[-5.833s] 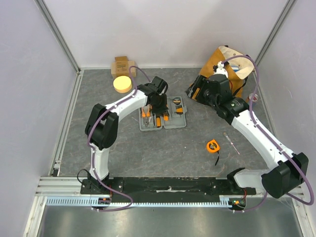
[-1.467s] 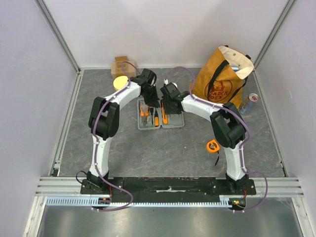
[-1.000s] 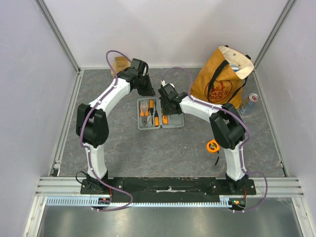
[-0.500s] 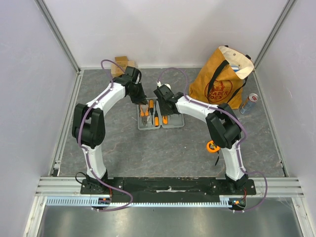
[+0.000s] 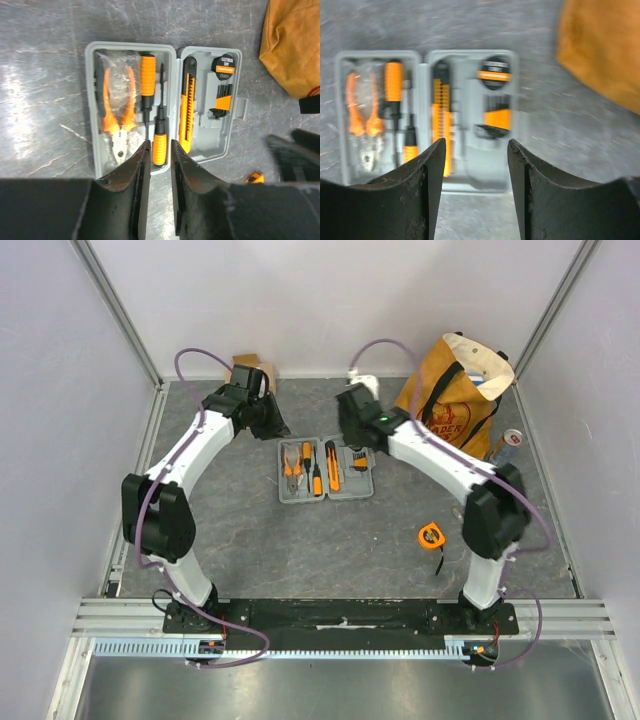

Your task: Pack the tool kit

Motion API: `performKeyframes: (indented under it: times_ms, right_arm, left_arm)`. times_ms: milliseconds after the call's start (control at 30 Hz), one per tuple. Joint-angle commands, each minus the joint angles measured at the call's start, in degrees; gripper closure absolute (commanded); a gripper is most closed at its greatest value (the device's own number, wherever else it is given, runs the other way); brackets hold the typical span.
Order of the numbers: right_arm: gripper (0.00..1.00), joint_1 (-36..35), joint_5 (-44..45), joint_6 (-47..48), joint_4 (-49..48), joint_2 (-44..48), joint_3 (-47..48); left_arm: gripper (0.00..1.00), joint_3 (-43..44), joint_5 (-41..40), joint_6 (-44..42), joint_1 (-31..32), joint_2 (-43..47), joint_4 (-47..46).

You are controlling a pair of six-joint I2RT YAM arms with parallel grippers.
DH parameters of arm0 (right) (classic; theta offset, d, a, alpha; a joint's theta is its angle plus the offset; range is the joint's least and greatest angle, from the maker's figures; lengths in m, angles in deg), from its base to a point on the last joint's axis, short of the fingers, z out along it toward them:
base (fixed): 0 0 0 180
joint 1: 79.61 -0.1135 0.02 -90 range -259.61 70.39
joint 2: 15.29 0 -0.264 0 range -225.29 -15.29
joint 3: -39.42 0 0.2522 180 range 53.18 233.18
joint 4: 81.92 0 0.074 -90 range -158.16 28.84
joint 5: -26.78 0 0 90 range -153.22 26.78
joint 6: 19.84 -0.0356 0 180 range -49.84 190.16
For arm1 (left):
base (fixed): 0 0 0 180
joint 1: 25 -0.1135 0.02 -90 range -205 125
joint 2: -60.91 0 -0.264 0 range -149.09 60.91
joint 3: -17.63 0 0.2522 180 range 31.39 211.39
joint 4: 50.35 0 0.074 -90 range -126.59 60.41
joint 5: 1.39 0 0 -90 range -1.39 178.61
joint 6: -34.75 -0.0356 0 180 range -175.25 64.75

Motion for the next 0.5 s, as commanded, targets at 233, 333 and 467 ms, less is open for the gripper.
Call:
performKeyframes:
  times_ms: [233, 333, 467]
  right_arm:
    - [0.25, 17.1, 9.7, -4.9, 2.2, 28.1, -31.4]
    - [0.21, 21.3, 7.1, -2.8, 2.9, 30.2, -36.6]
    - [0.20, 28.9, 0.2, -1.9, 2.9, 30.4, -42.6]
  left_arm:
    - [0.46, -12.9, -4.8, -5.5, -2.2, 16.0, -11.1]
    - [0.43, -16.4, -3.8, -6.6, -2.9, 18.1, -14.9]
    - [0.43, -18.6, -1.6, -7.2, -3.7, 18.5, -16.5]
